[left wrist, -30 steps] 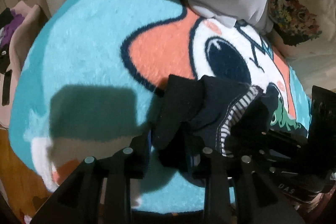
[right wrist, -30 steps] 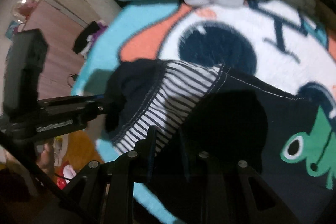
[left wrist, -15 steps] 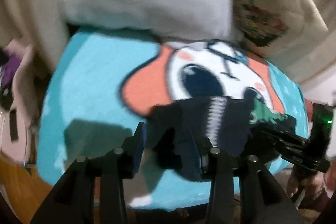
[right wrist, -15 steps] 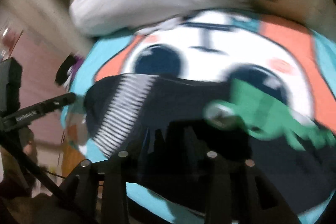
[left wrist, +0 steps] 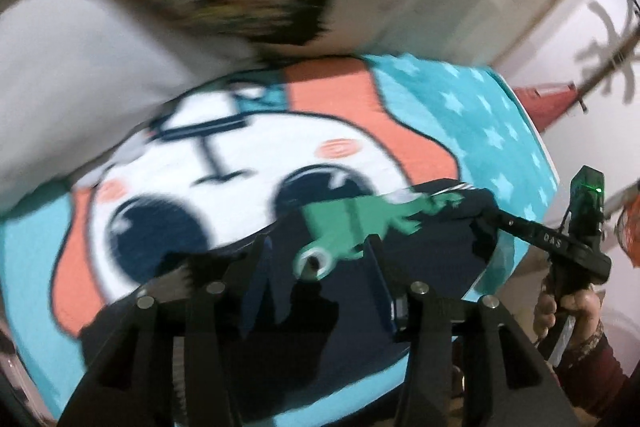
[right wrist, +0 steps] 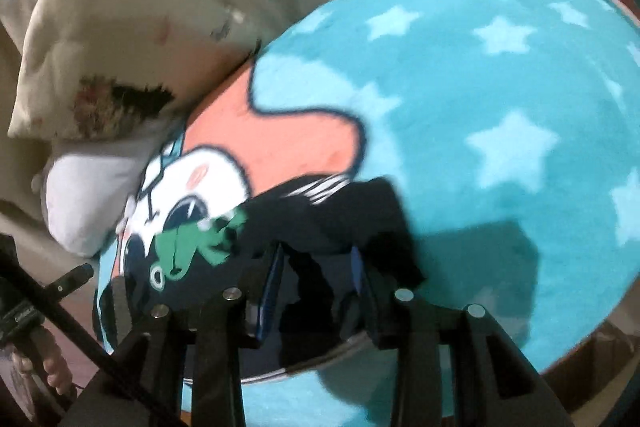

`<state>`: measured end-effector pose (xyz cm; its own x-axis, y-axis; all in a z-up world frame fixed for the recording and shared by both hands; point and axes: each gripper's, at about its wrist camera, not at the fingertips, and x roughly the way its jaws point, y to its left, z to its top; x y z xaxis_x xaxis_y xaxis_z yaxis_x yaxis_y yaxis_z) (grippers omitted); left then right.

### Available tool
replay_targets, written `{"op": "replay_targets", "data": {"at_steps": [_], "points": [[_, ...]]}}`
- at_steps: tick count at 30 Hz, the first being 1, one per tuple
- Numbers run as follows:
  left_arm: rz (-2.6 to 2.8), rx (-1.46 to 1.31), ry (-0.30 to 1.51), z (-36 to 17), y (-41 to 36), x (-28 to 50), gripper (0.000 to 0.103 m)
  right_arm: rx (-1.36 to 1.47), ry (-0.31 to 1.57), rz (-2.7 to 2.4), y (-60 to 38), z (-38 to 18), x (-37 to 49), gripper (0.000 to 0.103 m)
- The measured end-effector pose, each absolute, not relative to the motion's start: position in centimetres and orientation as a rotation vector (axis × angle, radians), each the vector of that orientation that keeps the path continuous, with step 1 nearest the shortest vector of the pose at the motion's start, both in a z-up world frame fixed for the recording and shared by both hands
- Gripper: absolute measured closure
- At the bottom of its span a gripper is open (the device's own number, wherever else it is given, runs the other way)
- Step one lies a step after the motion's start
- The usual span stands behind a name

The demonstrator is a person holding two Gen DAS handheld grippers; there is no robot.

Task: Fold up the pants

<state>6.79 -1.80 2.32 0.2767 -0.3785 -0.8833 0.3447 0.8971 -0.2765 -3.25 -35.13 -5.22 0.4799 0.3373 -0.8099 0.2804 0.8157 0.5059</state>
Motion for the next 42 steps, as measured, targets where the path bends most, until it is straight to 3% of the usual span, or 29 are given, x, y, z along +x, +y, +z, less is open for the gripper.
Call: {"op": "replay_targets", "data": {"at_steps": [15, 23, 27, 29, 30, 31, 42], "points": [[-0.835, 0.201, 1.32, -2.5, -21.3, 10.9, 0.05, 0.662, 1.076, 0.091, -35.6, -5.9, -8.0, 0.055], [-0.924, 0.301, 1.419, -6.0, -25.6, 11.1, 0.042, 0.727, 1.057, 0.147, -36.0, -8.1, -6.6, 0.055], [-0.913, 0.318, 1.427, -6.5, -26.0, 11.1, 0.04, 0.726, 1.038, 0.163, -35.3, -8.5, -5.7, 0.047], [-0.909, 0.309, 1.439, -6.3, -25.9, 11.3, 0.074, 0.695, 1.047, 0.163, -34.8, -8.2, -5.5, 0.049], [-0.91, 0.297, 1.456, -6.3, -25.8, 11.4, 0.086, 0.685, 1.051, 0.17, -34.6, -8.1, -5.4, 0.065], [-0.905, 0.283, 1.454, -6.1, -25.5, 11.5, 0.086, 0.695, 1.058, 0.186, -34.5, -8.0, -5.3, 0.082], [-0.841, 0.134, 1.278, -0.1, -17.7, 9.7, 0.087, 0.603, 1.013, 0.296, -29.9, -2.9, -5.0, 0.084]]}}
